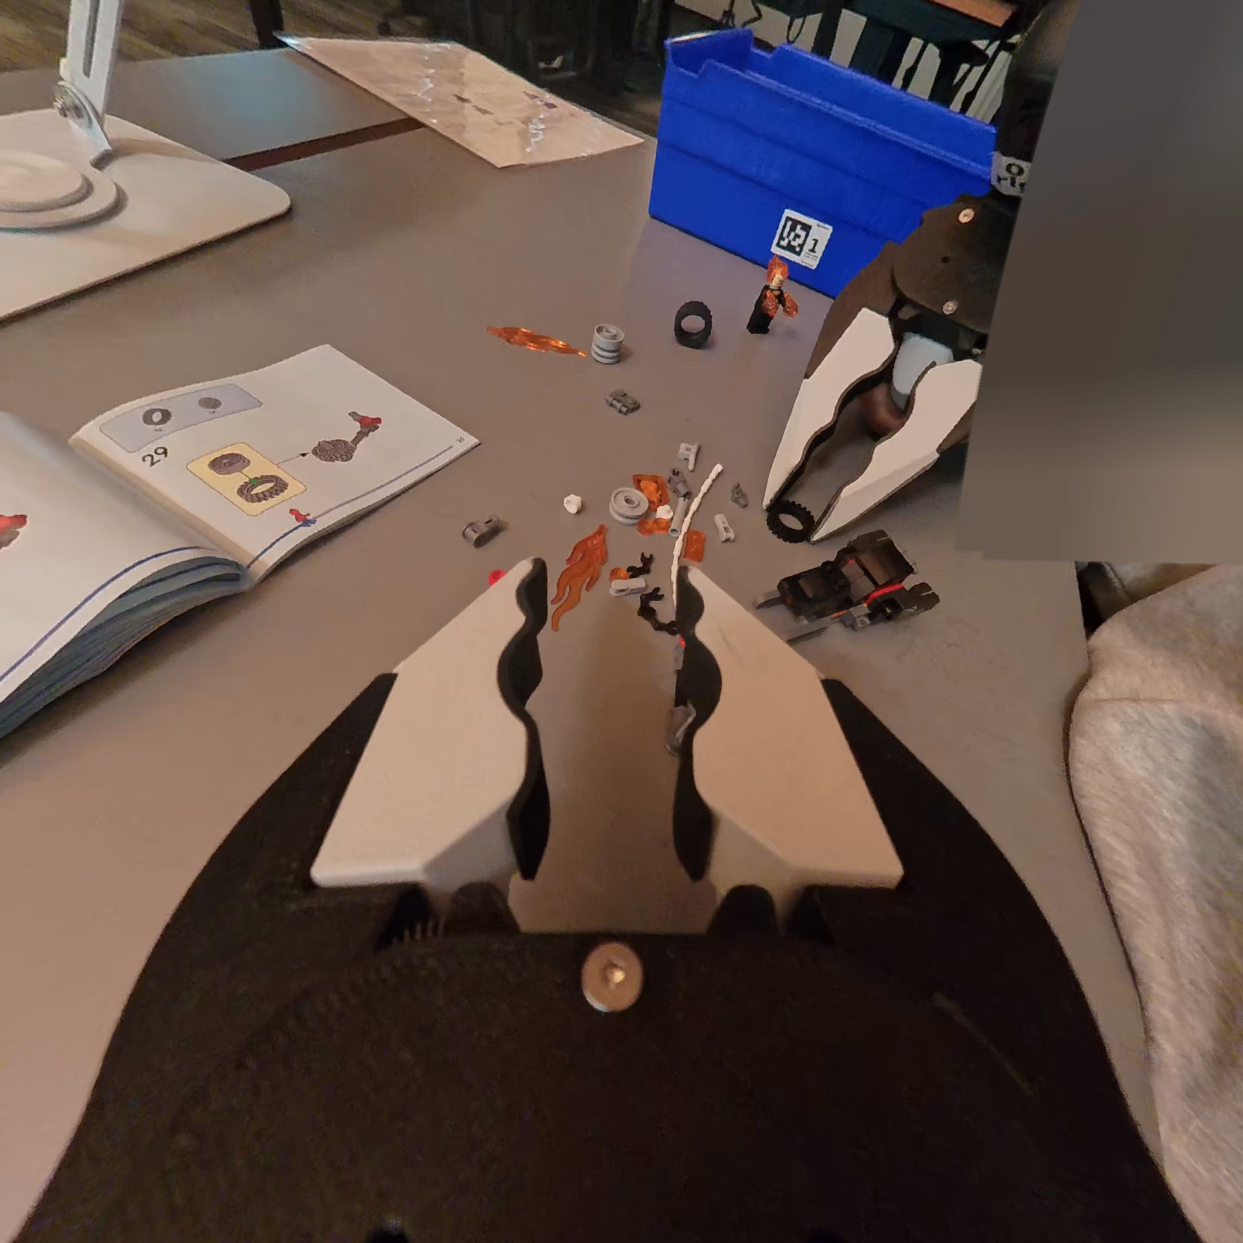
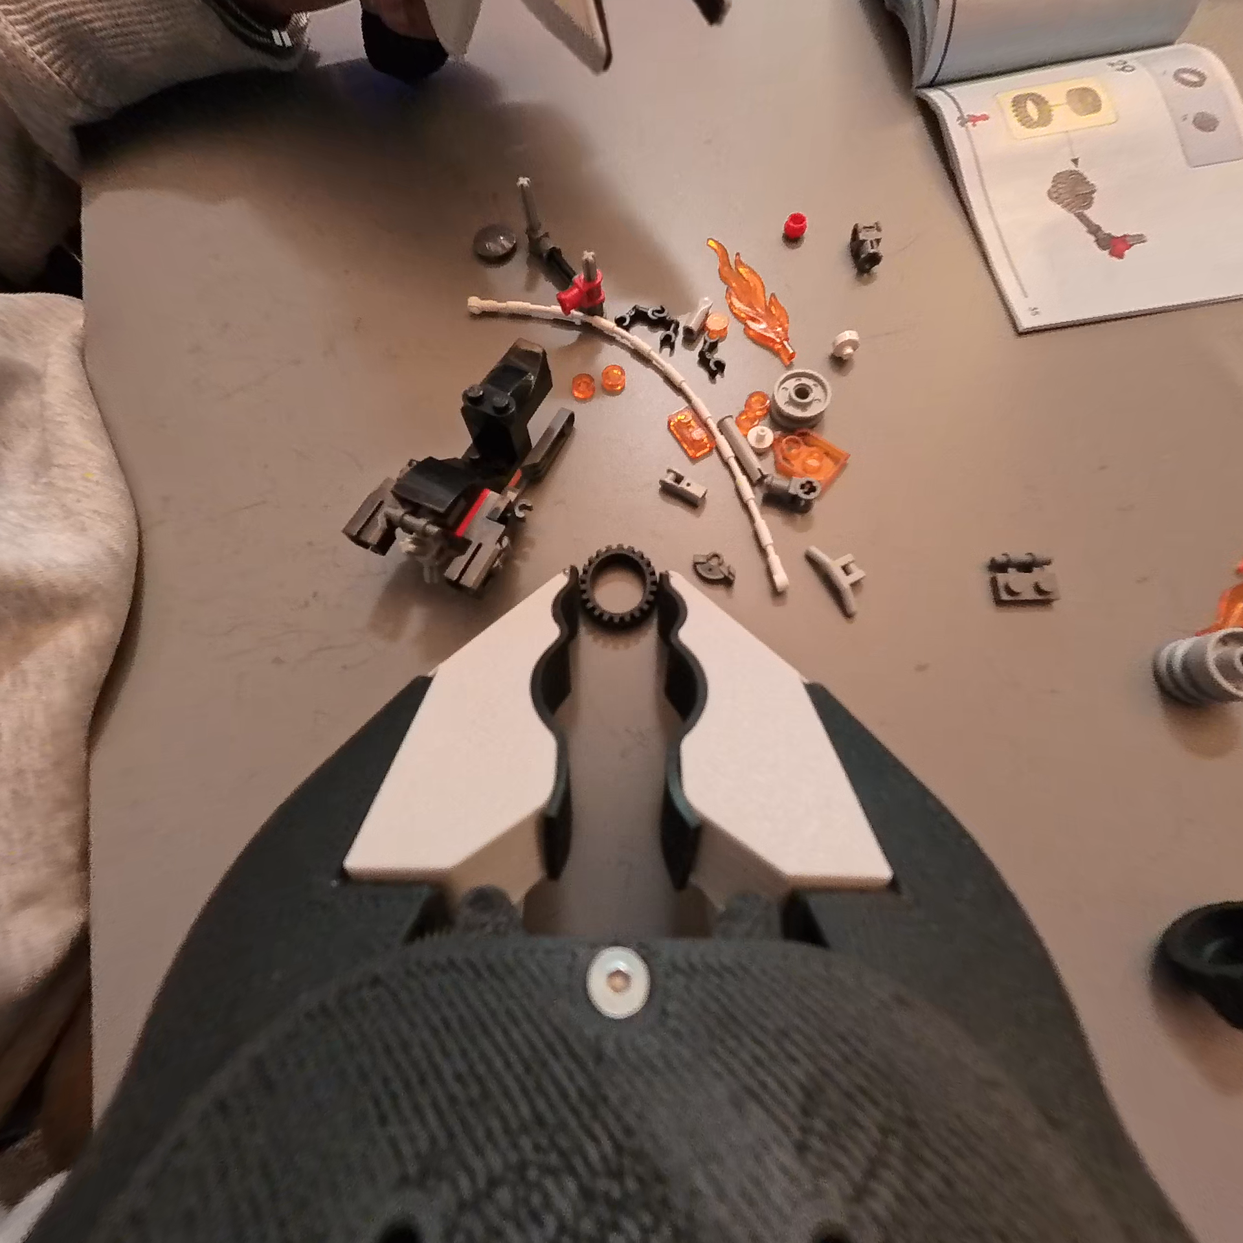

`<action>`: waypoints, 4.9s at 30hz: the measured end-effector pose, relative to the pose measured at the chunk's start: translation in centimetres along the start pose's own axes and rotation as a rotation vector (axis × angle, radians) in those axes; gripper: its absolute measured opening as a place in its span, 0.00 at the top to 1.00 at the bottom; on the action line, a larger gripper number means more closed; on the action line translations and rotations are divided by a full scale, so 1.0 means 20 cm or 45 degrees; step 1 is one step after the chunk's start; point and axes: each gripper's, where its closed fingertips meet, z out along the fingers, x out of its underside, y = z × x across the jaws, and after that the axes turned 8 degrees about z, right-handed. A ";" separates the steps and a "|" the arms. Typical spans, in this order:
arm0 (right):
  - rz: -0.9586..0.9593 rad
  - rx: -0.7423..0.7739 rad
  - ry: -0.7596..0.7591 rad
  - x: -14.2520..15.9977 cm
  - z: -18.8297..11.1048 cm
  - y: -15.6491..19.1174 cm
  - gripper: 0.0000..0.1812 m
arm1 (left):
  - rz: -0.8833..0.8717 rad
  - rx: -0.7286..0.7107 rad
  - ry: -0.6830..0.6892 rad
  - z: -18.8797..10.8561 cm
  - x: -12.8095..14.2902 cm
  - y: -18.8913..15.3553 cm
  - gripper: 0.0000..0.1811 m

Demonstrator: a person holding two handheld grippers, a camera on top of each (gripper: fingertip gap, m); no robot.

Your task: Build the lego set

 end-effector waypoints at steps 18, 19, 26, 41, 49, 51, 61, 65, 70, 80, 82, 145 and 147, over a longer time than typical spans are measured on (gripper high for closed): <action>0.011 -0.023 0.002 -0.01 0.01 0.00 0.88 | 0.045 0.008 0.107 0.04 0.05 -0.02 0.78; 0.012 -0.024 0.002 -0.01 0.01 0.00 0.88 | 0.046 0.009 0.111 0.04 0.05 -0.02 0.78; 0.019 -0.031 0.002 -0.01 0.01 0.00 0.88 | 0.044 0.016 0.139 0.05 0.07 -0.03 0.78; 0.009 -0.023 0.002 -0.01 0.01 0.00 0.88 | -0.009 -0.039 0.093 0.03 0.05 0.02 0.75; -0.012 -0.005 0.001 -0.01 0.01 0.00 0.88 | -0.030 -0.070 0.063 0.01 0.04 0.05 0.75; -0.017 -0.002 -0.007 -0.01 0.01 0.00 0.86 | -0.022 -0.076 0.061 0.01 0.04 0.05 0.75; -0.016 0.152 -0.532 -0.25 -0.28 -0.08 0.82 | 0.001 -0.134 -0.005 -0.03 0.00 0.08 0.76; -0.042 0.337 -0.713 -0.31 -0.43 -0.16 0.83 | -0.018 -0.089 -0.069 -0.05 -0.03 0.05 0.77; 0.009 0.419 -0.821 -0.32 -0.53 -0.22 0.84 | 0.028 -0.052 -0.082 -0.05 -0.05 0.01 0.80; 0.059 0.429 -0.900 -0.32 -0.59 -0.24 0.98 | 0.116 -0.084 -0.086 -0.06 -0.07 0.00 0.98; 0.053 0.443 -0.864 -0.32 -0.56 -0.24 0.96 | 0.108 -0.082 -0.089 -0.06 -0.07 0.00 0.98; 0.358 0.309 -0.268 -0.09 -0.11 -0.02 0.92 | -0.019 0.013 -0.024 0.00 0.00 -0.01 0.89; 0.350 0.314 -0.260 -0.08 -0.10 -0.01 0.92 | -0.023 0.012 -0.027 -0.01 0.00 -0.01 0.89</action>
